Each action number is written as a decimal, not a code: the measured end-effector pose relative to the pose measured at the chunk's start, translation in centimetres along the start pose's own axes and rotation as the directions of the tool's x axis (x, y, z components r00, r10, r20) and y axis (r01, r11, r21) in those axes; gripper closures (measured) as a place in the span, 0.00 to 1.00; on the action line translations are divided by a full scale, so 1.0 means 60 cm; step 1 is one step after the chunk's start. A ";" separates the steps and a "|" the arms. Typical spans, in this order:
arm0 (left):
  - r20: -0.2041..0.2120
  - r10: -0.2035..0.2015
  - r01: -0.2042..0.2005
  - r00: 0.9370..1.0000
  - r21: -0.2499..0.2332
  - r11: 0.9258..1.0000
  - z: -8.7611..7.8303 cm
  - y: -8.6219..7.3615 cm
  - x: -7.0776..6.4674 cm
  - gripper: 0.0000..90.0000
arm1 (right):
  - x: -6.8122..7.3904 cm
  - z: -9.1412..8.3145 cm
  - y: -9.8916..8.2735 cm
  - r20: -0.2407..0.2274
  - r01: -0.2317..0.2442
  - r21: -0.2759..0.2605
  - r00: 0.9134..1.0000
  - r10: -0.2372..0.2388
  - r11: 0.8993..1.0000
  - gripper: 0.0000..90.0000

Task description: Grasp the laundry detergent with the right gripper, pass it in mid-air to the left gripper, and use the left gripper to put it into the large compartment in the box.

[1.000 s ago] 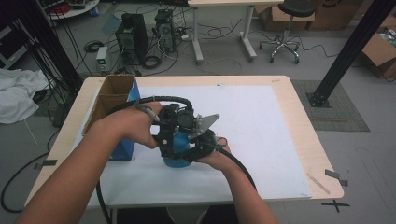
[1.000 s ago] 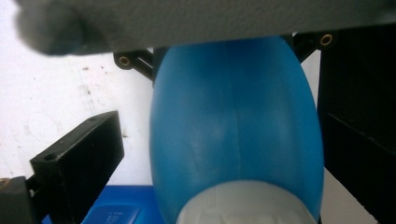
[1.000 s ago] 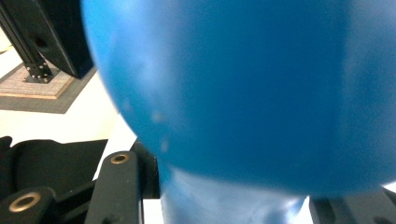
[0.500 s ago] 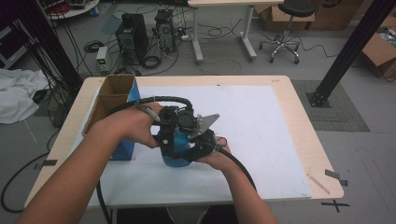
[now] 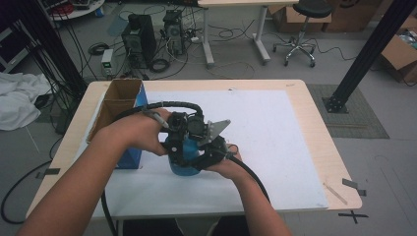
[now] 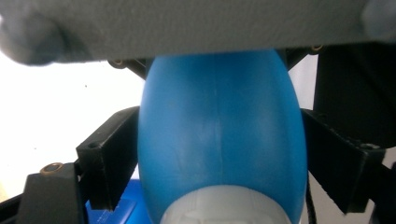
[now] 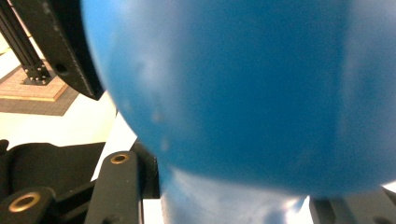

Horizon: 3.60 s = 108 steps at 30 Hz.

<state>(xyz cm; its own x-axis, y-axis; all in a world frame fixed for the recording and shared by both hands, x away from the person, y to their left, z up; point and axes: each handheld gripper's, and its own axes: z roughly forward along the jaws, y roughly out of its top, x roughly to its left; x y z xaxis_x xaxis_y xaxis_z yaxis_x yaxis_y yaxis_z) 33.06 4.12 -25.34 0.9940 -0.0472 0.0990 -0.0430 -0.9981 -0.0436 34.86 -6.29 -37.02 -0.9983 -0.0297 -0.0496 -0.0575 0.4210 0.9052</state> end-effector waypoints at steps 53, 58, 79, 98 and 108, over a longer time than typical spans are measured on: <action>-0.041 -0.019 0.021 0.999 0.044 0.999 -0.001 0.006 0.002 0.43 | -0.002 0.003 -0.001 0.039 0.010 -0.008 0.999 -0.010 1.000 0.51; -0.025 -0.040 0.041 0.999 0.038 0.998 -0.005 0.007 0.007 0.43 | 0.003 -0.002 0.001 0.044 0.003 -0.032 0.999 -0.002 0.999 0.44; 0.012 -0.184 0.184 0.983 0.037 0.982 -0.038 -0.027 0.036 0.43 | -0.008 -0.083 0.010 0.093 -0.069 0.186 0.994 0.052 0.980 0.00; 0.023 -0.447 0.444 0.894 0.080 0.892 -0.127 -0.088 0.087 0.43 | -0.025 -0.149 0.045 0.051 -0.034 0.550 0.999 0.007 0.835 0.00; 0.059 -0.664 0.658 0.746 0.092 0.747 -0.185 -0.150 0.112 0.43 | -0.031 -0.182 0.047 0.033 -0.037 0.688 0.999 0.019 0.725 0.00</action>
<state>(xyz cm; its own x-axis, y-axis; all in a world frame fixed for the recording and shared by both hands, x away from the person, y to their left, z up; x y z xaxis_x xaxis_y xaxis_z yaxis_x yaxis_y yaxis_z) 38.98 12.35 -13.25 0.7757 0.6295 0.0444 0.6311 -0.7735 -0.0593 36.60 -14.93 -29.79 -0.9989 0.0087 -0.0459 -0.0088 0.9300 0.3674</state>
